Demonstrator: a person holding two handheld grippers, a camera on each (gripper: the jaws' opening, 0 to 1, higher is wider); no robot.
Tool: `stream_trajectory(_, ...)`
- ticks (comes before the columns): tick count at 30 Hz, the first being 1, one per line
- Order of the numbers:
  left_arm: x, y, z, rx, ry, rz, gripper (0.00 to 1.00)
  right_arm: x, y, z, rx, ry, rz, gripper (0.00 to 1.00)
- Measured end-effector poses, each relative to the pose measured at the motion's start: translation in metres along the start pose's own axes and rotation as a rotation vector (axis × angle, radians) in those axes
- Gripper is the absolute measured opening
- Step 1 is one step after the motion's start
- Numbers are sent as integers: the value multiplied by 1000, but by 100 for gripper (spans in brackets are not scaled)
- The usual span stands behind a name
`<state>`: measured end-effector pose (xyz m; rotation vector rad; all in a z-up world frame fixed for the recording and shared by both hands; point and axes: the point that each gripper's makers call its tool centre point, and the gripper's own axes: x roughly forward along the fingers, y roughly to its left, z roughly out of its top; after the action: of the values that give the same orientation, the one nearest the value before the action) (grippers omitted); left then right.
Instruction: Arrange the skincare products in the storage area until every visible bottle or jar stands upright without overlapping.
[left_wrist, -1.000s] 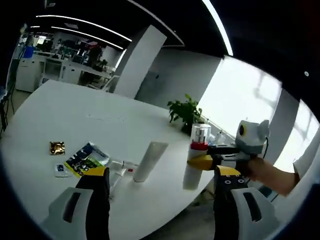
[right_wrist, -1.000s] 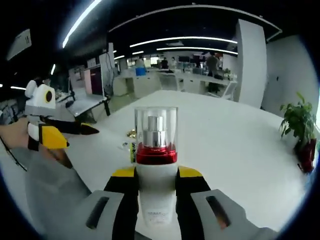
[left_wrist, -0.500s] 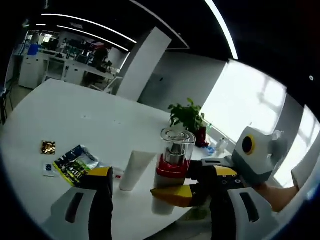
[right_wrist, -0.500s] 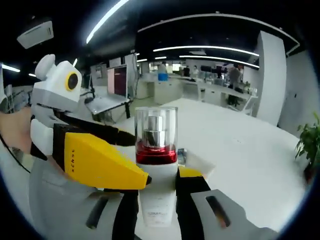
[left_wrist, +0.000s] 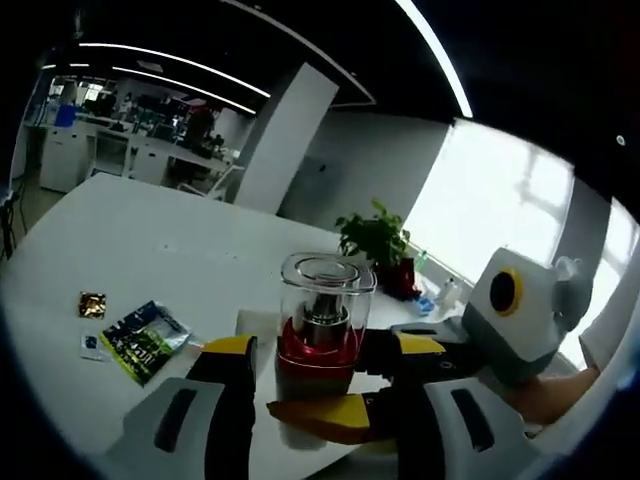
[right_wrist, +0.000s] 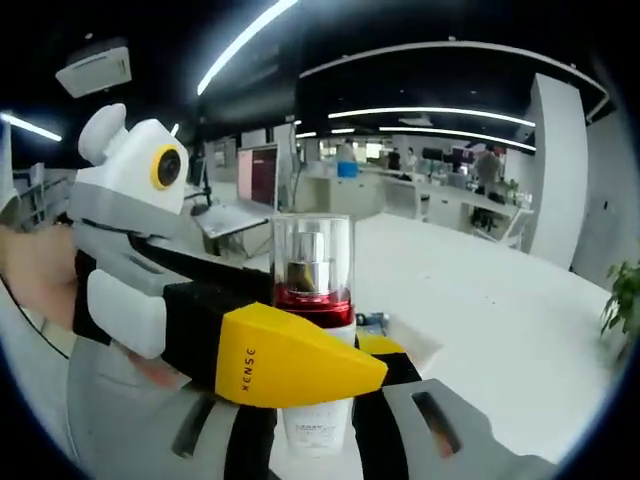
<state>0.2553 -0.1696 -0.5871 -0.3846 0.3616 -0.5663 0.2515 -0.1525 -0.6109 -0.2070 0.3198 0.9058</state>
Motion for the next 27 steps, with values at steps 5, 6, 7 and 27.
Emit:
stream_trajectory(5,-2,-2,6,32,-17,18,36,0,-1,3,-13,-11,2,27)
stream_trajectory(6,-3,0,9,52,-31,37,37,-1,0,5,-6,-19,5,27)
stream_trajectory(7,-4,-1,8,46,-27,35,37,-1,1,5,-5,-20,8,27)
stream_trajectory(27,-12,5,32,42,13,-66,25,-9,5,32,-2,-68,3,29)
